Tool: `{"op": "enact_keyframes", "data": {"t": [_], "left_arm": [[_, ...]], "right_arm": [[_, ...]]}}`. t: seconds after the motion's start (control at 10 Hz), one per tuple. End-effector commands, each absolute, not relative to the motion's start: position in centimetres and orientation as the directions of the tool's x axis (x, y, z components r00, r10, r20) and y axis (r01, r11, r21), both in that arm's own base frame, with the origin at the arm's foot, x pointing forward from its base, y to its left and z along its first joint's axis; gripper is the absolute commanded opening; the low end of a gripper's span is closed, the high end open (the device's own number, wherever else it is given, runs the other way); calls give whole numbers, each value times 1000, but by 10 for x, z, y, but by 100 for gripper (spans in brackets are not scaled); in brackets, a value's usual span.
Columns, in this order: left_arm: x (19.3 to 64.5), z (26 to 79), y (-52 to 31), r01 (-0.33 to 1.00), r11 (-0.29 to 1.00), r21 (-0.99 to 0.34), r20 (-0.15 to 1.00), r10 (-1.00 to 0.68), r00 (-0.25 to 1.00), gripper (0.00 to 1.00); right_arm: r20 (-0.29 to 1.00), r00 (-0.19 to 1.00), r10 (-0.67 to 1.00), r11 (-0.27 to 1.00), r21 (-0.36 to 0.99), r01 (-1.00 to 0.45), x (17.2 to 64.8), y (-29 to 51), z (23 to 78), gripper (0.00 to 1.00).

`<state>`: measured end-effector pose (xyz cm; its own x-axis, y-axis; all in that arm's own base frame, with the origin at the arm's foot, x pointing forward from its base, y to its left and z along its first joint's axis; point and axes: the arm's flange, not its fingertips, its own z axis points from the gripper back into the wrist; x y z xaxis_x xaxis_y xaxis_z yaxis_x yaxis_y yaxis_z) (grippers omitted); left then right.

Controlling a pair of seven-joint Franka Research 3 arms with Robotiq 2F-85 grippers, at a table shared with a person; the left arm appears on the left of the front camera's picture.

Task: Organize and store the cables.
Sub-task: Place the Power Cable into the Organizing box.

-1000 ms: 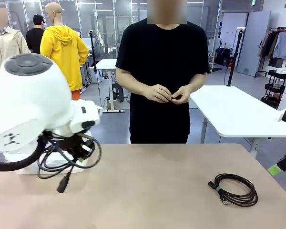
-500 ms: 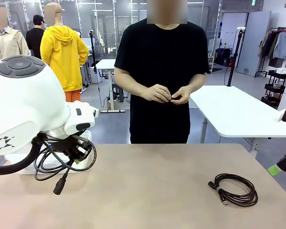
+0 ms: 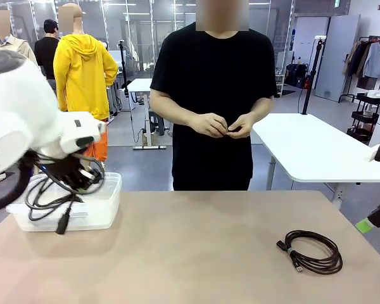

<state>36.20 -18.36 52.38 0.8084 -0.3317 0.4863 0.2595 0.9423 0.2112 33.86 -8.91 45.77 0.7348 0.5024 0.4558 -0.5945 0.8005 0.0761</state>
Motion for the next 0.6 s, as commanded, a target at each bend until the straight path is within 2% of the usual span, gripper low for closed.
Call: {"op": "enact_keyframes", "data": {"t": [0.0, 0.3, 0.5], "left_arm": [[405, 540, -155, 173, 953, 249, 511, -282, 812, 18], [490, 555, -101, 34, 971, 235, 486, -148, 861, 18], [539, 543, -83, -22, 969, 245, 467, -99, 879, 18]], "right_arm": [[453, 745, 490, 808, 85, -583, 339, -88, 457, 100], [453, 745, 490, 808, 85, -583, 339, -88, 457, 100], [453, 745, 490, 808, 85, -583, 339, -88, 457, 100]]}}
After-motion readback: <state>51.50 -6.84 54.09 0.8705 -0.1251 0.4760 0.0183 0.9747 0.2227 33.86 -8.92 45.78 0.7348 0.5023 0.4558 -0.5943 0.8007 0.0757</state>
